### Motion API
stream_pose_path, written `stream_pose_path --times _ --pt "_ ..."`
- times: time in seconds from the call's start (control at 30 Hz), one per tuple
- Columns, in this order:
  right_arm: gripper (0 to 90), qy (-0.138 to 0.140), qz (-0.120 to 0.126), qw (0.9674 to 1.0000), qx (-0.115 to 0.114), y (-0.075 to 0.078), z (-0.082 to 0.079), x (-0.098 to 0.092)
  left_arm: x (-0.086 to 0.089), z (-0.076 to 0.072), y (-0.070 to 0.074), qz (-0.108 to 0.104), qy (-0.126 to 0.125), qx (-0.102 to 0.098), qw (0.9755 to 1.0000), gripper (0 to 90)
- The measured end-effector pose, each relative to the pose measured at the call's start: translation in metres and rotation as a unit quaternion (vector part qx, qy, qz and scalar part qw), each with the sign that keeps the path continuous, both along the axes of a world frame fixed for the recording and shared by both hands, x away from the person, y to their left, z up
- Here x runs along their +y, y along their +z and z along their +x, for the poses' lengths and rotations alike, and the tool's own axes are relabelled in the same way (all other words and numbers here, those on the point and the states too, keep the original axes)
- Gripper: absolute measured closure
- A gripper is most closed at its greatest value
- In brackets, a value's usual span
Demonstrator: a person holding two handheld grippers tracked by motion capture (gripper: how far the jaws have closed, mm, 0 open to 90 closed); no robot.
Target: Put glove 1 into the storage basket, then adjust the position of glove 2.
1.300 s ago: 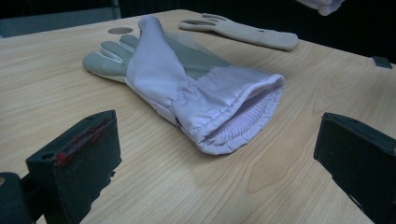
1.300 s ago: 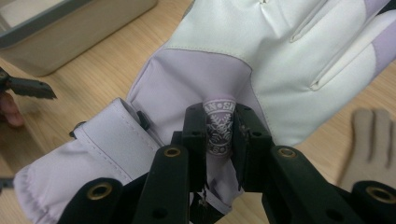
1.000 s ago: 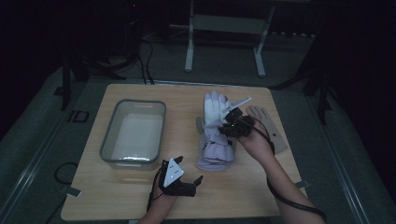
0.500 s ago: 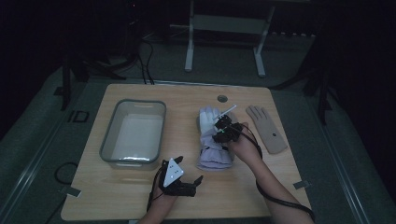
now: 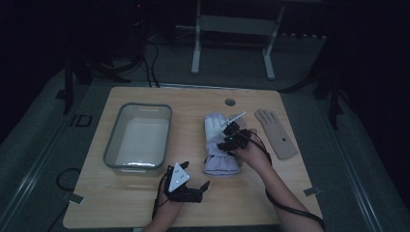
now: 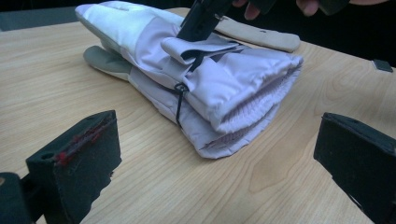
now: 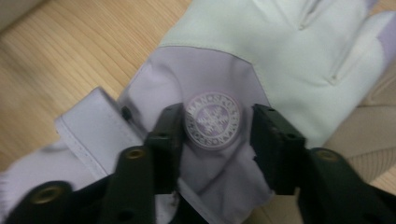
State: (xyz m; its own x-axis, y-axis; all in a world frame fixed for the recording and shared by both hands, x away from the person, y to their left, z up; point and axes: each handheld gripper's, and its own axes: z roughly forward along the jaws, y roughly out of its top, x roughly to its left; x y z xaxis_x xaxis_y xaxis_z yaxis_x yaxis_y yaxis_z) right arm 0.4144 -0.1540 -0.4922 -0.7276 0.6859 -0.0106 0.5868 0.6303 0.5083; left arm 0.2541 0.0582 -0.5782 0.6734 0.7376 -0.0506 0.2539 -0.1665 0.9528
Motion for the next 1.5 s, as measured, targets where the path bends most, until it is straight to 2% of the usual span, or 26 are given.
stream_pose_path --times 0.07,0.13,0.2,0.27,0.3,0.4,0.57,0.67,0.7,0.73,0.83,0.97,1.03,1.1,1.17,1.2,1.27,1.33,1.4,1.43,1.5 --pt "38.2 0.002 0.016 0.9999 -0.001 0.006 -0.002 -0.004 -0.001 -0.001 0.000 0.008 -0.001 -0.004 1.0000 0.7" --pt "35.2 0.007 0.029 0.9996 -0.004 0.012 -0.004 -0.009 -0.001 -0.001 0.000 0.009 0.002 -0.003 1.0000 0.7" --pt "27.4 0.014 0.048 0.9987 -0.006 0.017 -0.007 -0.014 -0.001 0.000 0.000 0.007 0.005 0.000 1.0000 0.7" --pt "22.7 0.021 0.049 0.9985 -0.015 0.021 -0.011 -0.019 0.000 0.001 0.000 0.004 0.007 0.003 1.0000 0.7" --pt "18.4 0.026 0.060 0.9977 -0.020 0.023 -0.014 -0.022 0.000 0.001 0.000 0.003 0.004 0.004 1.0000 0.7" --pt "12.9 0.034 0.086 0.9957 -0.012 0.027 -0.020 -0.030 0.000 0.003 0.001 0.003 0.002 0.008 1.0000 0.7" --pt "14.3 0.032 0.100 0.9936 -0.041 0.029 -0.028 -0.045 0.000 0.008 0.004 0.002 0.003 0.013 0.9999 0.7" --pt "15.4 0.022 0.088 0.9924 -0.082 0.027 -0.028 -0.057 0.002 0.012 0.010 -0.006 0.002 0.032 0.9995 0.7" --pt "15.7 0.019 0.089 0.9924 -0.082 0.026 -0.027 -0.063 0.002 0.013 0.012 -0.008 0.001 0.036 0.9993 0.7" --pt "15.6 0.015 0.089 0.9924 -0.084 0.025 -0.027 -0.066 0.003 0.015 0.014 -0.018 -0.006 0.042 0.9989 0.7" --pt "16.7 -0.004 0.078 0.9941 -0.076 0.025 -0.025 -0.075 0.003 0.020 0.021 -0.034 -0.015 0.057 0.9977 0.7" --pt "14.3 -0.026 0.100 0.9921 -0.071 0.028 -0.024 -0.082 0.002 0.026 0.032 -0.036 -0.019 0.075 0.9964 0.7" --pt "14.2 -0.041 0.111 0.9901 -0.076 0.031 -0.023 -0.084 0.000 0.028 0.039 -0.037 -0.016 0.085 0.9956 0.7" --pt "12.4 -0.044 0.121 0.9890 -0.073 0.033 -0.022 -0.085 -0.003 0.030 0.045 -0.025 -0.014 0.093 0.9952 0.7" --pt "12.4 -0.044 0.125 0.9878 -0.081 0.034 -0.020 -0.083 -0.007 0.034 0.052 0.004 -0.004 0.097 0.9952 0.7" --pt "12.8 -0.046 0.122 0.9877 -0.086 0.035 -0.020 -0.081 -0.009 0.036 0.054 0.009 -0.003 0.101 0.9948 0.7" --pt "13.9 -0.046 0.129 0.9873 -0.081 0.037 -0.017 -0.078 -0.010 0.041 0.059 0.010 0.002 0.106 0.9943 0.8" --pt "17.5 -0.046 0.127 0.9873 -0.084 0.037 -0.015 -0.073 -0.013 0.046 0.065 0.013 0.003 0.109 0.9940 0.8" --pt "24.1 -0.044 0.136 0.9870 -0.075 0.036 -0.010 -0.067 -0.015 0.048 0.068 0.013 0.002 0.107 0.9942 6.5" --pt "24.8 -0.047 0.138 0.9867 -0.072 0.035 -0.008 -0.065 -0.016 0.049 0.069 0.015 0.003 0.106 0.9943 6.5" --pt "34.8 -0.047 0.138 0.9874 -0.060 0.031 -0.004 -0.060 -0.019 0.052 0.069 0.021 0.001 0.115 0.9931 10.0"
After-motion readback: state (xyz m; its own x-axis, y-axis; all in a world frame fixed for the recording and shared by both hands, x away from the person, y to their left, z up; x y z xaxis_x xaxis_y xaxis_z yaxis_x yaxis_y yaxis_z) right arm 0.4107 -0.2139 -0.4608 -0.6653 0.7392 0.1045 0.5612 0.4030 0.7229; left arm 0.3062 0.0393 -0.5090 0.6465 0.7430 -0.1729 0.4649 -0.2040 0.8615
